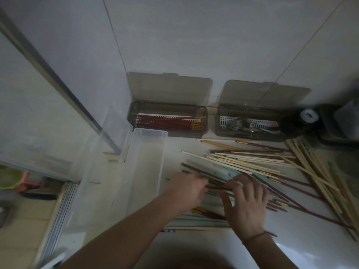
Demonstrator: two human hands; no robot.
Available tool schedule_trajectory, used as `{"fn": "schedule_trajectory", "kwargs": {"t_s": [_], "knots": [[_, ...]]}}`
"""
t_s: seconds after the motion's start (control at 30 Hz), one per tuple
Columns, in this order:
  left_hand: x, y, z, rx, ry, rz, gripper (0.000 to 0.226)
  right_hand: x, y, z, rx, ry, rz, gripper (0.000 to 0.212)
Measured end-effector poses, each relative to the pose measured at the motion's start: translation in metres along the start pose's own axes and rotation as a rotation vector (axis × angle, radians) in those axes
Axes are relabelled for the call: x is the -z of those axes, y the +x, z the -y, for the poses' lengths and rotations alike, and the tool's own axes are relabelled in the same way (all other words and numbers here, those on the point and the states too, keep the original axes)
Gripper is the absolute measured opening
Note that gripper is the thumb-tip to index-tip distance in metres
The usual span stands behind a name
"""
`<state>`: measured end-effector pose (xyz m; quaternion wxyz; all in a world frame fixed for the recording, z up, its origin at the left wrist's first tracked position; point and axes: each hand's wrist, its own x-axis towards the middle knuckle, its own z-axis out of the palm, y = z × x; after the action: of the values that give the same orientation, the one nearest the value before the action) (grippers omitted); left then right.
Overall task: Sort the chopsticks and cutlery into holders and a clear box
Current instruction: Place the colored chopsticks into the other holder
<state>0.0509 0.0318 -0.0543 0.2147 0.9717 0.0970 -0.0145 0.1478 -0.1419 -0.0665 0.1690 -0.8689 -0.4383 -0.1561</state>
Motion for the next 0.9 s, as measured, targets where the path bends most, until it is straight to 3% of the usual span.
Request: {"fn": "schedule_trajectory", "kwargs": {"t_s": [0.1,0.17,0.23,0.3,0.47,0.6,0.7,0.8,0.9], "knots": [[0.007,0.003,-0.001,0.177,-0.264,-0.173,0.024,0.011,0.015,0.011,-0.109,0.226,-0.168,0.025],[0.008,0.007,-0.005,0.244,-0.492,-0.225,0.018,0.011,0.024,0.020,-0.256,0.474,-0.068,0.025],[0.010,0.012,-0.011,0.316,-0.769,-0.274,0.015,0.007,0.036,0.028,-0.363,0.683,0.160,0.022],[0.011,0.017,-0.016,0.384,-1.022,-0.317,0.019,0.002,0.047,0.034,-0.303,0.797,0.314,0.013],[0.020,0.021,-0.015,0.451,-1.280,-0.371,0.022,-0.001,0.068,0.037,-0.290,0.926,0.341,0.017],[0.022,0.018,-0.001,0.521,-1.207,-0.271,0.010,-0.009,0.104,0.017,-0.350,0.670,0.243,0.013],[0.024,0.013,0.006,0.526,-1.143,-0.193,0.014,-0.019,0.152,0.004,-0.341,0.399,0.294,0.013],[0.030,0.009,0.004,0.514,-1.207,-0.149,0.022,-0.030,0.192,0.005,-0.279,0.263,0.277,0.012],[0.031,0.006,0.003,0.482,-1.179,-0.169,0.013,-0.040,0.217,0.018,-0.194,0.105,0.257,0.017]]}}
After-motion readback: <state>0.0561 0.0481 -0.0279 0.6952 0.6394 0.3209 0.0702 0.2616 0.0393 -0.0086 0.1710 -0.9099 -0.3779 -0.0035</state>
